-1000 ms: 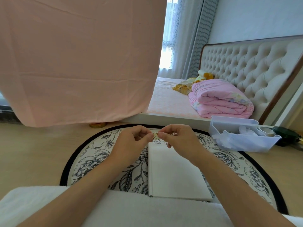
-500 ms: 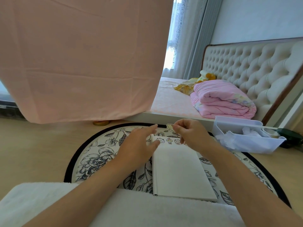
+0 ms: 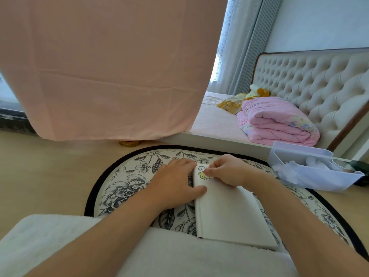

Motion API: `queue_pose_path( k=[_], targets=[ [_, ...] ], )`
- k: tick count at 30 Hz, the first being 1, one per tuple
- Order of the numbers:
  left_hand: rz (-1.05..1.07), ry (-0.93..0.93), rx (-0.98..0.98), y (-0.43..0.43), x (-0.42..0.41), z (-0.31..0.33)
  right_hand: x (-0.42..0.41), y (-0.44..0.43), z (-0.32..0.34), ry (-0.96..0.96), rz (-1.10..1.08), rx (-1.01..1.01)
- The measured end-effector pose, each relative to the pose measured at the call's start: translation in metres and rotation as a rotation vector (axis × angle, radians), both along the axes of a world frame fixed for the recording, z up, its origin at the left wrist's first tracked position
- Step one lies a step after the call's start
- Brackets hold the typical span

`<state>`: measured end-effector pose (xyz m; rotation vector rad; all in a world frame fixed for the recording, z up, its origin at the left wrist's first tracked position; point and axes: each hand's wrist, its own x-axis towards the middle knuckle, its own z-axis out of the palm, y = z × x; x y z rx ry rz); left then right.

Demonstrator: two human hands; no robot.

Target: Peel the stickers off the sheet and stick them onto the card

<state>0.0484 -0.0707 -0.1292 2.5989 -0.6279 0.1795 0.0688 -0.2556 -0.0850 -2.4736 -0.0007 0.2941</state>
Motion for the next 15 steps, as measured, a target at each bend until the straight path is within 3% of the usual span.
queue_pose_path(
  k=[10, 15],
  targets=[
    [-0.011, -0.052, 0.005, -0.0002, 0.0010, -0.0027, 0.0018, 0.0035, -0.0031, -0.047, -0.017, -0.106],
    [-0.106, -0.195, -0.013, -0.0015, -0.0034, 0.0005, 0.0021, 0.0051, -0.0084, -0.129, -0.016, -0.190]
  ],
)
